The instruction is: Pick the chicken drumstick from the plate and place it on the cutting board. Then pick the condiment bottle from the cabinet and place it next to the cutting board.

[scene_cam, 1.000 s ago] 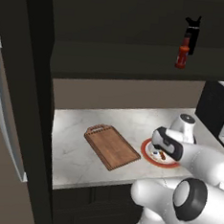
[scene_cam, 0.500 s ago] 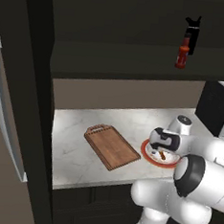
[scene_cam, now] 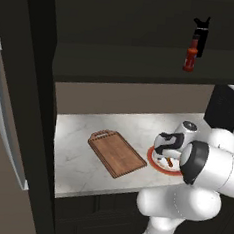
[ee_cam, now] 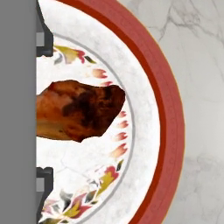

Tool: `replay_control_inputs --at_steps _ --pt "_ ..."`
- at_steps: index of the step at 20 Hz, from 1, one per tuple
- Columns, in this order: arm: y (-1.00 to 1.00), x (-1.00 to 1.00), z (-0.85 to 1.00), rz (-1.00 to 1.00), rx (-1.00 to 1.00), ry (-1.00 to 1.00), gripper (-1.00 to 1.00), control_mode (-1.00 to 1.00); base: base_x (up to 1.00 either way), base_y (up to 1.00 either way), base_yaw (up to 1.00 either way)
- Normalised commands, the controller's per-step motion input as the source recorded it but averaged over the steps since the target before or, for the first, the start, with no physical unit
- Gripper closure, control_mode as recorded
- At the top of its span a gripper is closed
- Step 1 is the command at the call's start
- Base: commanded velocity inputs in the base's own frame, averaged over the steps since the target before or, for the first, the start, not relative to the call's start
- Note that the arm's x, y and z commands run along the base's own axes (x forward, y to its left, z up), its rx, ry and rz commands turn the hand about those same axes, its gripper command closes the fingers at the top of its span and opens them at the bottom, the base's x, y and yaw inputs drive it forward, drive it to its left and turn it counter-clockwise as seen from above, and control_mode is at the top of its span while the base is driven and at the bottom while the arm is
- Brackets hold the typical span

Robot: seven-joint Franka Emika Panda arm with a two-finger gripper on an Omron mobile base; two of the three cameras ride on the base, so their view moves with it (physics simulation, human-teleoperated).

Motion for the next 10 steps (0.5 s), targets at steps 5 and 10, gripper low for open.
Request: replay_control_inputs --at_steps 5,10 --pt "-0.08 0.12 -0.18 0.0 0.0 0.0 -1.0 -1.0 0.0 0.0 0.0" --pt "0.0 0.02 -0.12 0.0 0.0 0.0 -1.0 -1.0 0.0 0.0 0.0"
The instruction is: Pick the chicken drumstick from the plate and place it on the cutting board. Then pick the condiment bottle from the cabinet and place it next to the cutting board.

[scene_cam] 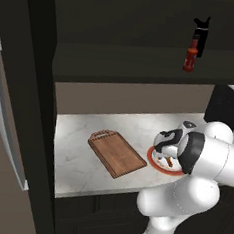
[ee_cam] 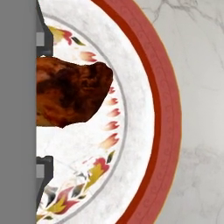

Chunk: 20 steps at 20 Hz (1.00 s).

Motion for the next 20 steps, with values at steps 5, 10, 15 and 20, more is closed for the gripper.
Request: replay_control_inputs --at_steps 5,10,15,20 --pt "0.0 0.0 -0.05 0.0 0.0 0.0 1.0 -1.0 0.0 0.0 0.0" --pt "0.0 0.0 -0.02 0.0 0.0 0.0 1.0 -1.0 0.0 0.0 0.0" --pt "0.0 0.0 -0.03 0.0 0.0 0.0 1.0 -1.0 0.0 0.0 0.0" --pt "0.0 0.0 0.0 0.0 0.0 0.0 1.0 -1.0 0.0 0.0 0.0"
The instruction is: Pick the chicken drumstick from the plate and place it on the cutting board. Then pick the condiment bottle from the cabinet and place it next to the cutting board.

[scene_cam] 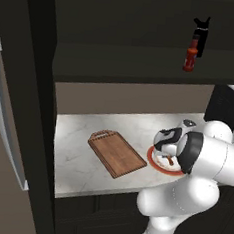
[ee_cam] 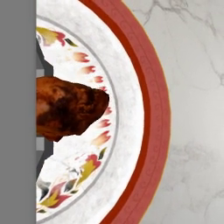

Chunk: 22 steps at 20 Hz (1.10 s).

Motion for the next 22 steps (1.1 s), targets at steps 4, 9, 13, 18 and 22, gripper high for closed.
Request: replay_control_inputs --at_steps 4,9,13,18,22 --pt "0.0 -0.01 0.02 0.0 0.0 0.0 1.0 -1.0 0.0 0.0 0.0" --pt "0.0 -0.01 0.14 0.0 0.0 0.0 1.0 -1.0 0.0 0.0 0.0" --pt "0.0 -0.08 0.15 0.0 0.0 0.0 1.0 -1.0 0.0 0.0 0.0" --pt "0.0 -0.16 0.11 0.01 0.0 -0.01 1.0 -1.0 0.0 0.0 0.0" --pt "0.02 -0.15 0.1 0.01 0.0 0.0 1.0 -1.0 0.0 0.0 0.0"
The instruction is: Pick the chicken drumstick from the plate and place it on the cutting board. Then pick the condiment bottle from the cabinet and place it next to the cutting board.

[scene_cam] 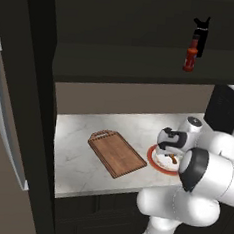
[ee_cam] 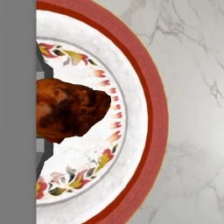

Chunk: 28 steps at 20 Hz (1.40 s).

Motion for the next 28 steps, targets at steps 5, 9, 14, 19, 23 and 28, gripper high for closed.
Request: replay_control_inputs --at_steps 5,9,14,19,23,28 --pt "0.11 -0.15 0.09 0.02 0.0 0.0 1.0 -1.0 0.0 0.0 0.0" --pt "0.2 -0.13 0.11 0.03 0.0 0.0 1.0 -1.0 0.0 0.0 0.0" --pt "0.24 -0.12 0.11 0.03 0.0 0.0 1.0 -1.0 0.0 0.0 0.0" --pt "0.25 -0.1 0.1 0.03 0.0 -0.03 1.0 -1.0 0.0 0.0 0.0" --pt "0.26 -0.07 0.1 0.03 0.0 -0.07 1.0 -1.0 0.0 0.0 0.0" --pt "0.27 -0.08 0.08 0.03 0.0 -0.07 1.0 -1.0 0.0 0.0 0.0"
